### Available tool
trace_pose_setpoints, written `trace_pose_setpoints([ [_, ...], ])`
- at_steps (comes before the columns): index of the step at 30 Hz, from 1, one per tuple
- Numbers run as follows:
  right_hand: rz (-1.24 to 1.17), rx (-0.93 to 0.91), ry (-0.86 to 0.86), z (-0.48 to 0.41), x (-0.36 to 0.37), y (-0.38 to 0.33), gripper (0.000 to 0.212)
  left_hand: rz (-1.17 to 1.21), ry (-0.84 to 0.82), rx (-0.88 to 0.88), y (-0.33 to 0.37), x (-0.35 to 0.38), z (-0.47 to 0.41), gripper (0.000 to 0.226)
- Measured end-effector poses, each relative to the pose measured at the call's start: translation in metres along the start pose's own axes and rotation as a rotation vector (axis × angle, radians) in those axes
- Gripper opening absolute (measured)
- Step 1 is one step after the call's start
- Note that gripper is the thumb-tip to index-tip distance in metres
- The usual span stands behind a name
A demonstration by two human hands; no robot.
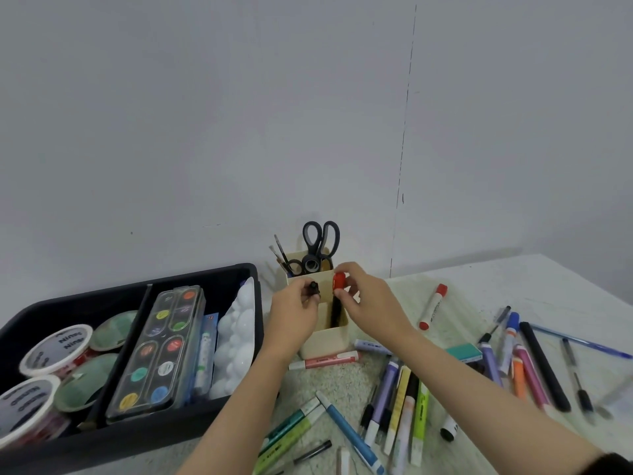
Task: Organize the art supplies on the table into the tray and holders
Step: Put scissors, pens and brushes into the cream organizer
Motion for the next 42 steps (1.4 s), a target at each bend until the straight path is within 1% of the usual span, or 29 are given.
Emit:
trace_pose_setpoints([
  [4, -0.206, -0.019, 0.237, -0.003, -0.024, -0.01, 0.028, -0.065, 0.012, -0.013, -0.003, 0.002, -0.003, 0.021],
  [6, -0.257, -0.042, 0.311, -0.003, -0.031, -0.012, 0.027, -0.078, 0.003, -0.023, -0.004, 0.005, -0.005, 0.021],
  [7, -0.247, -0.054, 0.317, -0.004, -0.032, -0.012, 0.027, -0.08, -0.002, -0.028, -0.003, 0.006, -0.005, 0.021],
  [8, -0.211, -0.063, 0.298, -0.005, -0.03, -0.01, 0.026, -0.077, -0.007, -0.03, -0.002, 0.007, -0.005, 0.022],
  [11, 0.003, -0.092, 0.129, -0.005, -0.01, -0.001, 0.029, -0.041, -0.012, -0.017, 0.001, 0.01, -0.005, 0.024],
  [13, 0.087, -0.128, 0.062, -0.002, 0.002, 0.005, 0.029, -0.014, -0.023, 0.002, 0.006, 0.012, -0.003, 0.023],
  [16, 0.113, -0.167, 0.027, 0.003, 0.011, 0.01, 0.028, -0.012, -0.034, 0.051, 0.011, 0.014, -0.002, 0.026],
  [20, 0.109, -0.165, 0.065, 0.007, 0.007, 0.017, 0.031, -0.077, -0.096, 0.084, 0.014, 0.02, -0.003, 0.03],
  [21, 0.06, -0.13, 0.072, 0.007, 0.004, 0.019, 0.033, -0.073, -0.115, 0.087, 0.014, 0.021, -0.002, 0.033],
  [23, -0.039, 0.0, 0.086, 0.007, -0.006, 0.033, 0.036, -0.063, -0.123, 0.072, 0.011, 0.022, -0.001, 0.042],
  [24, -0.029, 0.072, 0.107, 0.008, -0.013, 0.043, 0.035, -0.068, -0.11, 0.058, 0.009, 0.021, 0.0, 0.047],
  [25, 0.049, 0.139, 0.124, 0.008, -0.021, 0.057, 0.034, -0.077, -0.092, 0.047, 0.006, 0.019, 0.003, 0.052],
  [26, 0.186, 0.212, 0.117, 0.008, -0.028, 0.072, 0.032, -0.087, -0.068, 0.054, 0.005, 0.017, 0.007, 0.056],
  [28, 0.503, 0.409, 0.007, 0.011, -0.04, 0.108, 0.034, -0.089, -0.006, 0.103, 0.005, 0.011, 0.022, 0.059],
  [29, 0.597, 0.507, -0.068, 0.015, -0.045, 0.125, 0.037, -0.086, 0.032, 0.134, 0.005, 0.007, 0.032, 0.059],
  [30, 0.624, 0.587, -0.127, 0.02, -0.049, 0.138, 0.04, -0.085, 0.067, 0.159, 0.004, 0.004, 0.043, 0.058],
  [31, 0.605, 0.647, -0.159, 0.024, -0.051, 0.149, 0.042, -0.091, 0.091, 0.177, 0.002, 0.003, 0.054, 0.058],
  [33, 0.53, 0.702, -0.167, 0.028, -0.055, 0.161, 0.038, -0.106, 0.07, 0.193, -0.005, 0.005, 0.075, 0.054],
  [36, 0.401, 0.746, -0.108, 0.033, -0.059, 0.169, 0.032, -0.214, -0.046, 0.328, -0.008, 0.019, 0.102, 0.039],
  [37, 0.36, 0.756, -0.091, 0.035, -0.06, 0.17, 0.033, -0.229, -0.104, 0.334, -0.011, 0.024, 0.107, 0.036],
  [40, 0.272, 0.76, -0.075, 0.037, -0.062, 0.166, 0.035, -0.226, -0.251, 0.26, -0.017, 0.035, 0.115, 0.039],
  [42, 0.154, 0.777, -0.049, 0.039, -0.062, 0.159, 0.043, -0.222, -0.312, 0.185, -0.023, 0.039, 0.117, 0.042],
])
Point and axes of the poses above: each hand's wrist, its own z-axis away from the middle knuckle, its own x-axis out of the palm, y = z × x, the point moved 7 cm from there along -z, towards the middle knuckle, and after that the axes turned 3 degrees about -z, right-handed, at the moved point
